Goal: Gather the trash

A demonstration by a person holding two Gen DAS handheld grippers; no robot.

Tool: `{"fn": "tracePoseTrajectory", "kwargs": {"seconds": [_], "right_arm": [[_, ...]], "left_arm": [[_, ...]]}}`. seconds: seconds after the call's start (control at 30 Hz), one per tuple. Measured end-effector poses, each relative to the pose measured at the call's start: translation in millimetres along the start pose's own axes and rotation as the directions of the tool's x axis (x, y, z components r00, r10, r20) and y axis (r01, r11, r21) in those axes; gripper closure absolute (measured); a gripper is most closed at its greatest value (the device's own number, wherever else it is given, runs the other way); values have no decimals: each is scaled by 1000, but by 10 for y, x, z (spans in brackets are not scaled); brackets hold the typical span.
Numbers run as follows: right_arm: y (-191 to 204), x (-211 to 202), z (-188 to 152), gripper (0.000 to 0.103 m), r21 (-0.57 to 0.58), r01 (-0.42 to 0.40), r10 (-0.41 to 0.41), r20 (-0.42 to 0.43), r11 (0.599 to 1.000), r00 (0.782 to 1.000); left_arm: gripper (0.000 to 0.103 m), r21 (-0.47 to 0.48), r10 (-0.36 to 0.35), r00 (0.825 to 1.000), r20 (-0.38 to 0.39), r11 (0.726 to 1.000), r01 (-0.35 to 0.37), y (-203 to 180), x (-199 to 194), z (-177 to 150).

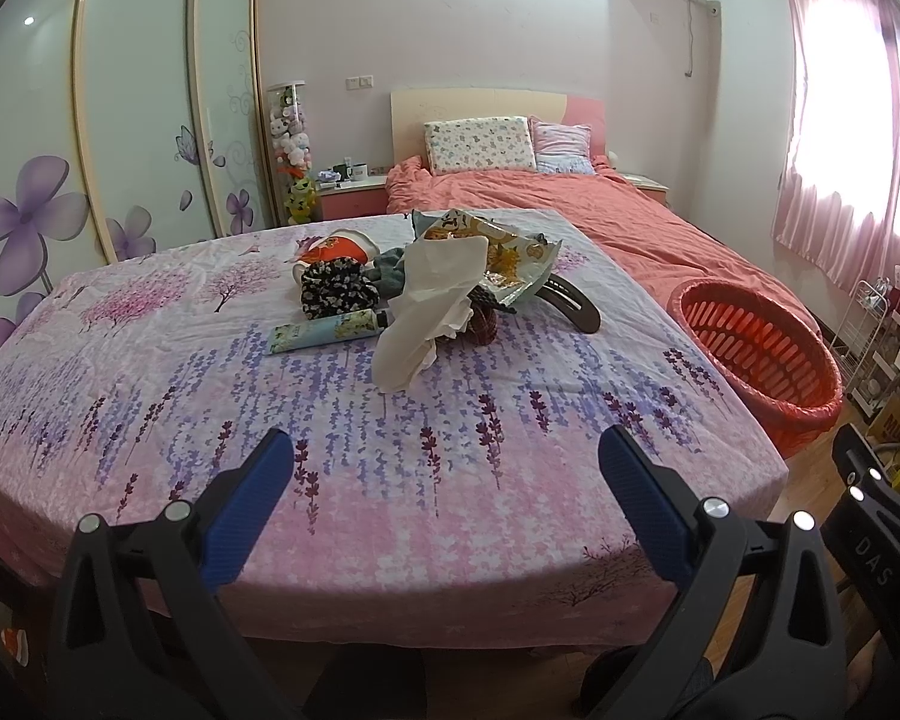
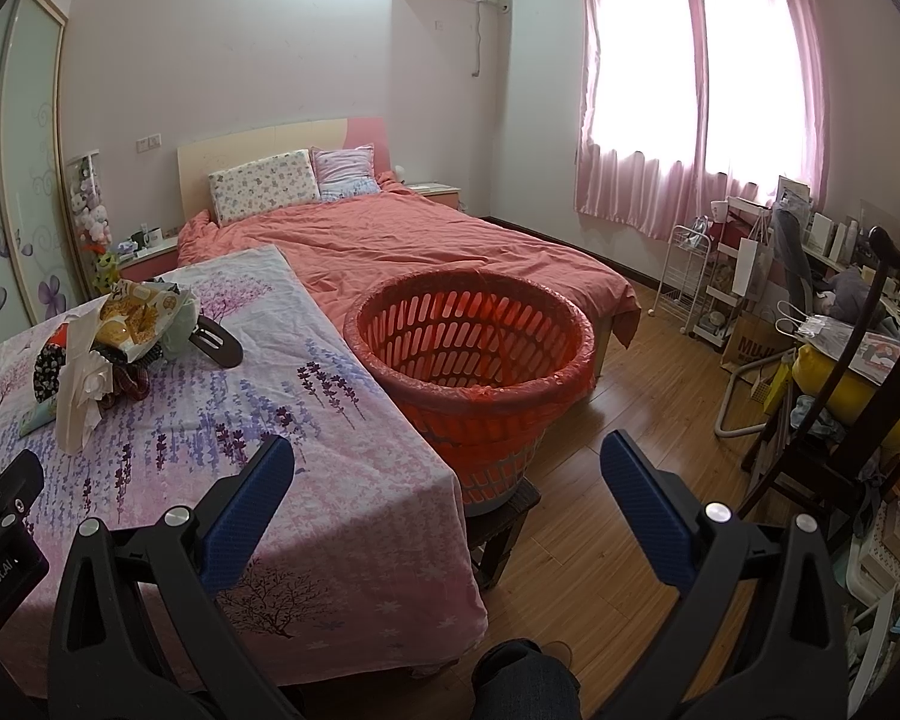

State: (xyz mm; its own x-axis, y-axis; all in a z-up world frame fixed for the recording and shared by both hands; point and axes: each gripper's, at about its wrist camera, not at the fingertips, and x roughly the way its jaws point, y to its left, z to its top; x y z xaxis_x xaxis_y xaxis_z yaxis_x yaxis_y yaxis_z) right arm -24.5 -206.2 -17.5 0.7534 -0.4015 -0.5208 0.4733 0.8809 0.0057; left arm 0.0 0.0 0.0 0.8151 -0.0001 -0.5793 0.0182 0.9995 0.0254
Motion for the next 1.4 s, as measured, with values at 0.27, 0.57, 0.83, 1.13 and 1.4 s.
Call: {"fn": "tracePoseTrajectory", "kwargs": {"seconds": [0.27,0.57,0.83,1.13,1.4], "right_arm": [[-1,2,0,2,0,1,-1,-1,1000,1000],[-3,5,-3,2,0,1,-1,-1,1000,1000],[-7,14,-8,2,0,1,-1,-1,1000,1000],[-11,89,-12,2,6,-15,15,-24,1000,1000],[122,236,35,2,-1,-66,66,-34,998,997]], "left_arm": [[4,0,0,1000,0,1000,0,0,-1,-1],[4,-1,0,1000,-2,1000,0,2,-5,-2],[4,-2,2,1000,-4,1000,-2,6,-3,-3],[4,-42,28,999,-34,999,-29,216,253,35],[4,-90,-19,998,-55,996,14,524,683,346]]}}
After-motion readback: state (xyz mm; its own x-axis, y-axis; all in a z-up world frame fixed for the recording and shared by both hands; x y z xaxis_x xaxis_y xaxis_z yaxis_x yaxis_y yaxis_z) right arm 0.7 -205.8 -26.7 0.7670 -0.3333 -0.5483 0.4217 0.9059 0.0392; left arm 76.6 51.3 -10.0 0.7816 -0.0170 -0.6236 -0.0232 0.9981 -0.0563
